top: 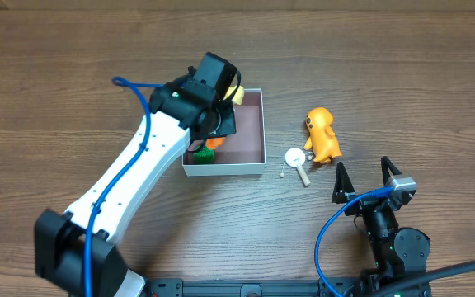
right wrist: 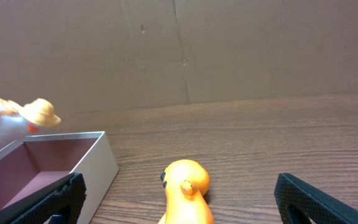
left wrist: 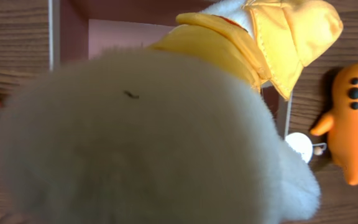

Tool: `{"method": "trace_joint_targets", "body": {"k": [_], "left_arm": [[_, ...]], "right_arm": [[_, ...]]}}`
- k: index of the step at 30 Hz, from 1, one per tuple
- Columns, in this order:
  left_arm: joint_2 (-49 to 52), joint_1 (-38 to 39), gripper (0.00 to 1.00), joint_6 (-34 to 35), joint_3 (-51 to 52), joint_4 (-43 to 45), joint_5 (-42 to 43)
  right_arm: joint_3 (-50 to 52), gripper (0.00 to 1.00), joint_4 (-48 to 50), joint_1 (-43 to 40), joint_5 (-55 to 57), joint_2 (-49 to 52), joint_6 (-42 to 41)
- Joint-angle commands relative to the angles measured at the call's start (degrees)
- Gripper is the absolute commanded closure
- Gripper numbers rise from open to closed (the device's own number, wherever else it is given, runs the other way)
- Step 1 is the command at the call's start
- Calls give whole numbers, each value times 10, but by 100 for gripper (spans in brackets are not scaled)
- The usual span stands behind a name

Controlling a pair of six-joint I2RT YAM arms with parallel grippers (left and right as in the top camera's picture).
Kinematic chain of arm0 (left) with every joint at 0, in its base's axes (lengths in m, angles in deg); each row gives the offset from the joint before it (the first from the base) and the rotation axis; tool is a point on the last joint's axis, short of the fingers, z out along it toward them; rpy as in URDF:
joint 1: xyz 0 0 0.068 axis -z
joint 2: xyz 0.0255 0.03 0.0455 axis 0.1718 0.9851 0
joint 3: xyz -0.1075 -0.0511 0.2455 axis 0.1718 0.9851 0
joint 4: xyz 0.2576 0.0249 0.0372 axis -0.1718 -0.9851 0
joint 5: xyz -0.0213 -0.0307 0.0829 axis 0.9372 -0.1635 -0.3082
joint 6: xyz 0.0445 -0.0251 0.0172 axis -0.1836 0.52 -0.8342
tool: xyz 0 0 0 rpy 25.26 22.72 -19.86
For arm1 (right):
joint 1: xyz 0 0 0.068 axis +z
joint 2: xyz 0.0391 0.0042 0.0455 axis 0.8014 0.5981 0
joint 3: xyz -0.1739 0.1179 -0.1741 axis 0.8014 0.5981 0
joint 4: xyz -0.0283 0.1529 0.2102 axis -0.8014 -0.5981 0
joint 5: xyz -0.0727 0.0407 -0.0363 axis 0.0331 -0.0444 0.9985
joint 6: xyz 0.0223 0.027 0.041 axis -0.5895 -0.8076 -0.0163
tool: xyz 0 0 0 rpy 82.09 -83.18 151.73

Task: Pack container
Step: 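Lift the white duck and carry it over the box, then lower the white duck into the box with the left gripper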

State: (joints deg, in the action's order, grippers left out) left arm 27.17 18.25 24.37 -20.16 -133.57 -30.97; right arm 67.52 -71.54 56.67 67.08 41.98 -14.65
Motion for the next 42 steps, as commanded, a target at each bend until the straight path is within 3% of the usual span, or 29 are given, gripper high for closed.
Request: {"method": "trace_joint_targets", "body": {"k": [1,5,10,13,17,21,28,33,42], "left_arm": [[24,1,92,3,-12,8,-14],[35,0,96,-25,-12,11,-30],[37,0,96,-122,-12,10,-109],[37,0,89,-186,-12,16,-151],[37,0,85,-280,-12,37,-138],[37,0,93,-342,-12,47,-126],[37,0,95,-411,-12,47,-81],[37,0,90,-438,-12,49,-58],[37,0,94,-439,-12,42,-57]], "right_arm": [[6,0,3,-3,-3,-5,2],[6,0,3,-3,-3,-5,2],[6,0,3,-3,-3,-5,2],[6,0,3,-3,-3,-5,2],[6,0,3,-3,-3,-5,2],[6,0,3,-3,-3,-5,2],[6,0,3,-3,-3,-5,2],[6,0,3,-3,-3,-5,2],[6,0,3,-3,-3,-5,2]]}}
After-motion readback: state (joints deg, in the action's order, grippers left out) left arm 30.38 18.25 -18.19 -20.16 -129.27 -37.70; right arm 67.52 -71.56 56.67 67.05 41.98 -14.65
